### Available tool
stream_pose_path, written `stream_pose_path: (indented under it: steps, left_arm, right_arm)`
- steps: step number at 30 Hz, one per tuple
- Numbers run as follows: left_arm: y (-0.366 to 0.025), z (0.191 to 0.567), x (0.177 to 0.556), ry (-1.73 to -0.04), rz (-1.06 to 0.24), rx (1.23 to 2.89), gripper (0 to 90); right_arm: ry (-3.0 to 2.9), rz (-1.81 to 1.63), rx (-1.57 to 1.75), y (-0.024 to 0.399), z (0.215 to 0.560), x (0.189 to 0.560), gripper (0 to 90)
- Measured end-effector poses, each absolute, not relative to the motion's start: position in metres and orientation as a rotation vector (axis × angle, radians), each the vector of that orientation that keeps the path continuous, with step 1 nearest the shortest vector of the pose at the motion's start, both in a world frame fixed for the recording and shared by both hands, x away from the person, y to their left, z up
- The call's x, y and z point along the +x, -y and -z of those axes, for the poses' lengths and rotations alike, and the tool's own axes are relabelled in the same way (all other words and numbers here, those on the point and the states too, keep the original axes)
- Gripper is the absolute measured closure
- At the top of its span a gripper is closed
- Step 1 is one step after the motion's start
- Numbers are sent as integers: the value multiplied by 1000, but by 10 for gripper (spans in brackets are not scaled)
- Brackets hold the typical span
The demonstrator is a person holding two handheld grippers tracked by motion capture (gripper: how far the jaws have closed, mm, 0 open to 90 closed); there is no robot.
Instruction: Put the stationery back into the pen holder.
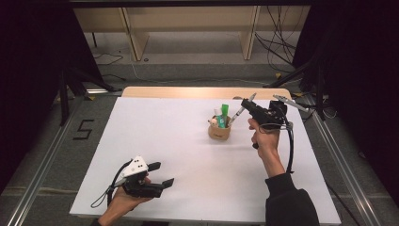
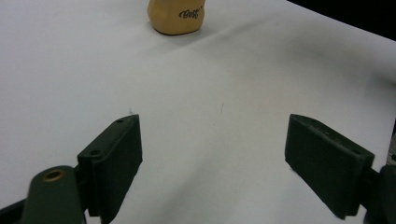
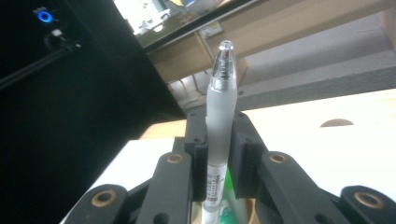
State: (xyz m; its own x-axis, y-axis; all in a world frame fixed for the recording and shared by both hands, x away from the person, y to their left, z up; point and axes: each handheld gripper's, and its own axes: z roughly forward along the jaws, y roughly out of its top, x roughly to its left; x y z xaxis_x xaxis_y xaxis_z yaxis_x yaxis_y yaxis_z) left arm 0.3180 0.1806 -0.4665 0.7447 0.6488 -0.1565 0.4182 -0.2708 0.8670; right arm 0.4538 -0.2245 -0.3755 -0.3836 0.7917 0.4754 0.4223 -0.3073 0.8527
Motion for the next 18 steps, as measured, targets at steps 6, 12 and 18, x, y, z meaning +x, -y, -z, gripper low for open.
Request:
stream_pose_path:
  steps: [6,12,18]
  left_arm:
    - [-180,468,319,-811,-291,1903,185]
    - [-182,466,319,-805,-294,1884,184]
    - [-183,464,319,-807,-290,1871,182]
  right_arm:
    - [-1652,-1659,1530,216,382,466,801]
    - [-1659,-1623,1555,211,388,474,801]
    - [-1679,-1575,1551,206,391,480,801]
